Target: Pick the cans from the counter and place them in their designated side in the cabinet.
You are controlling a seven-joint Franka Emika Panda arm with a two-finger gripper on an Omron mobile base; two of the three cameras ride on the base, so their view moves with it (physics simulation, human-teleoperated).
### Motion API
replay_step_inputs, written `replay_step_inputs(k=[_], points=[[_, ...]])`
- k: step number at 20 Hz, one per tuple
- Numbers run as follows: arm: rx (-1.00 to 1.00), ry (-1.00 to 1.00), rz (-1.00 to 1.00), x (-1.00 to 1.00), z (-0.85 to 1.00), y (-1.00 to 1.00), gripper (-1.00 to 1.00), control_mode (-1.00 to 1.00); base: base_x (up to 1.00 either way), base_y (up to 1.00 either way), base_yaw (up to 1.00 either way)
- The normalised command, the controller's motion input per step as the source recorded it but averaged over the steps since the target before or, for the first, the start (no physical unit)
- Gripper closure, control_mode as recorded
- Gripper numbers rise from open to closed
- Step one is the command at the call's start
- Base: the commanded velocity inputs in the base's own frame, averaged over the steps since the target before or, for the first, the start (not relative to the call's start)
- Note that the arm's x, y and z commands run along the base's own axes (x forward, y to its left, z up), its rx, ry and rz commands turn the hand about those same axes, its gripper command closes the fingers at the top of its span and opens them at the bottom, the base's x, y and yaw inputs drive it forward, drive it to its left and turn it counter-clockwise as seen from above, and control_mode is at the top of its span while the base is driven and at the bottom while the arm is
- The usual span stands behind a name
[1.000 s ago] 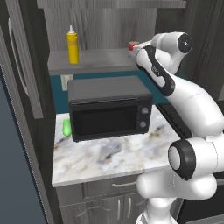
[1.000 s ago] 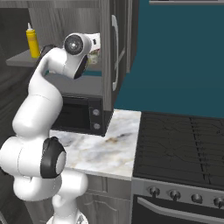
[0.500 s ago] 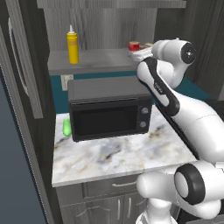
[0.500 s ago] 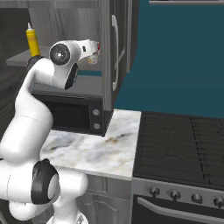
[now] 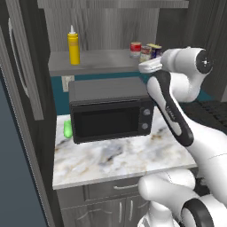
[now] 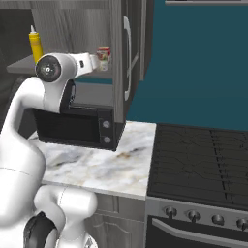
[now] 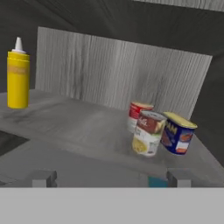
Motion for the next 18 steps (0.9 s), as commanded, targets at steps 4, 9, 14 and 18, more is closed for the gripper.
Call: replay_step_inputs(k=[4, 9, 14, 18], points=[[0.00, -0.01, 0.01, -0.90, -0.20, 0.00, -1.00, -1.00, 0.00, 0.00, 0.00], [0.00, 0.00, 0.01, -0.87, -0.18, 0.00, -1.00, -1.00, 0.00, 0.00, 0.00], [-0.03, 0.02, 0.00, -0.76, -0.16, 0.00, -1.00, -1.00, 0.00, 0.00, 0.00], [-0.06, 0.16, 0.00, -0.62, -0.16, 0.06, -1.00, -1.00, 0.00, 0.00, 0.00]])
